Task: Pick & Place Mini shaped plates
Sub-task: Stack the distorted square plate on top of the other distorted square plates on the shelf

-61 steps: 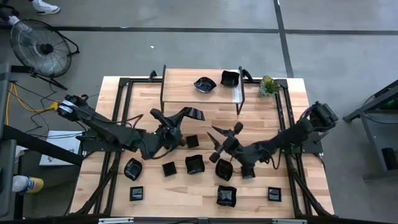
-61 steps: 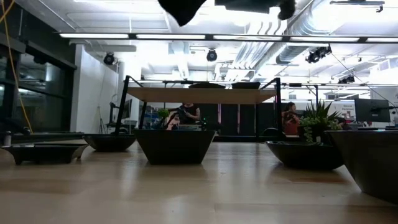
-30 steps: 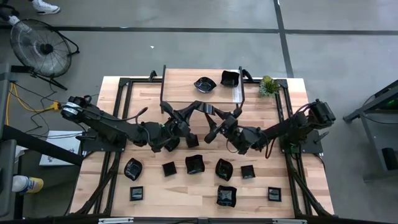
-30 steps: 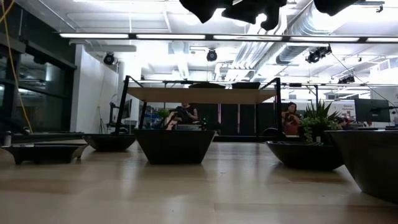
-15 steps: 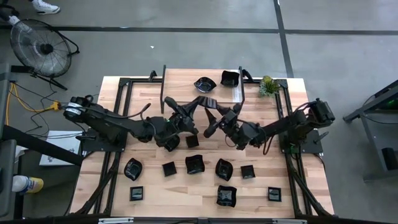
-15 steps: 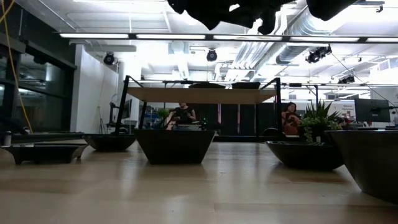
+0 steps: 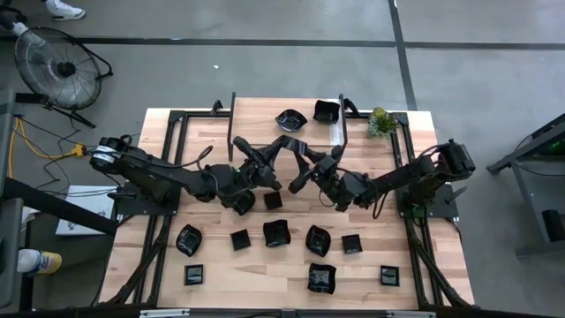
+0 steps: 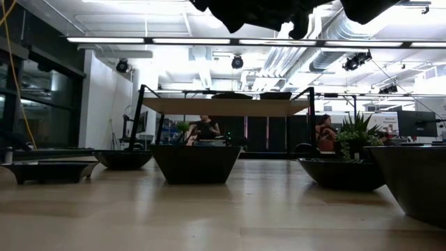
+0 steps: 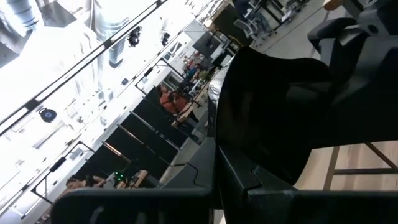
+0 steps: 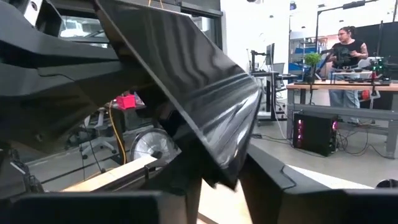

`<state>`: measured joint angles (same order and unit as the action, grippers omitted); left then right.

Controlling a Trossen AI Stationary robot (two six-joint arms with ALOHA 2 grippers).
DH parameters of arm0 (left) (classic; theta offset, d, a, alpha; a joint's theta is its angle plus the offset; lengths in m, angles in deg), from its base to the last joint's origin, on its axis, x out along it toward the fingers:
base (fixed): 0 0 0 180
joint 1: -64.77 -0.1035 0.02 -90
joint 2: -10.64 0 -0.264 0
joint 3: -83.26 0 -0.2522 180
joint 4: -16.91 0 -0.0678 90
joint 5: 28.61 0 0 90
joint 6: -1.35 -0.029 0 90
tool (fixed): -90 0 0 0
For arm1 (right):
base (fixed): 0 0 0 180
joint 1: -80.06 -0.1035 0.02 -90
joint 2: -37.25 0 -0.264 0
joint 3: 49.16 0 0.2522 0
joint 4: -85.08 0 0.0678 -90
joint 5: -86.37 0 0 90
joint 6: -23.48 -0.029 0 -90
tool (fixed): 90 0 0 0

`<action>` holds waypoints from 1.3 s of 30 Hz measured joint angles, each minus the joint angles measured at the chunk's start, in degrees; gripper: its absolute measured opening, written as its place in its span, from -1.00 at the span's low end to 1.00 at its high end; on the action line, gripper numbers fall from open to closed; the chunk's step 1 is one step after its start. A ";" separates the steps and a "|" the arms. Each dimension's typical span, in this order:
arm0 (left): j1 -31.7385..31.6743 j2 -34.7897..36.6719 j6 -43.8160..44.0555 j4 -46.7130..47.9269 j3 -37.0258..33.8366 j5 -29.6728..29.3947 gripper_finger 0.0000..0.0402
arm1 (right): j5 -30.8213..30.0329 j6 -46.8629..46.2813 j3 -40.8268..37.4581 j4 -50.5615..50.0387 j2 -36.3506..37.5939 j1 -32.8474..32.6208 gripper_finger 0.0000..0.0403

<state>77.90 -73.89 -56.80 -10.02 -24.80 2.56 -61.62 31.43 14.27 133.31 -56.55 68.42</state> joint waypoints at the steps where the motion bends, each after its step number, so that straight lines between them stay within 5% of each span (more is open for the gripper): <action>1: 0.00 0.00 0.07 -0.02 0.00 0.08 -1.00 | -0.01 0.01 0.01 -0.01 0.00 0.00 -0.59; 9: 0.04 0.03 0.35 0.16 0.00 0.05 -1.00 | -0.77 0.92 0.01 0.04 0.02 0.02 -0.94; 15: 0.04 0.05 0.35 1.68 0.00 2.06 -0.97 | -2.11 1.67 0.01 0.00 0.18 0.04 -0.97; 28: 0.25 0.12 -1.86 3.55 0.04 5.76 -0.27 | -5.10 11.01 0.11 -1.50 4.31 -1.87 -0.99; 39: 6.40 2.59 -16.91 2.08 0.04 -6.39 -0.11 | -10.30 13.30 0.15 -11.52 9.17 -0.69 -1.00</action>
<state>84.30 -71.30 -73.71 -7.95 -24.76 -3.82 -71.92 44.73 14.42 121.79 -47.38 67.73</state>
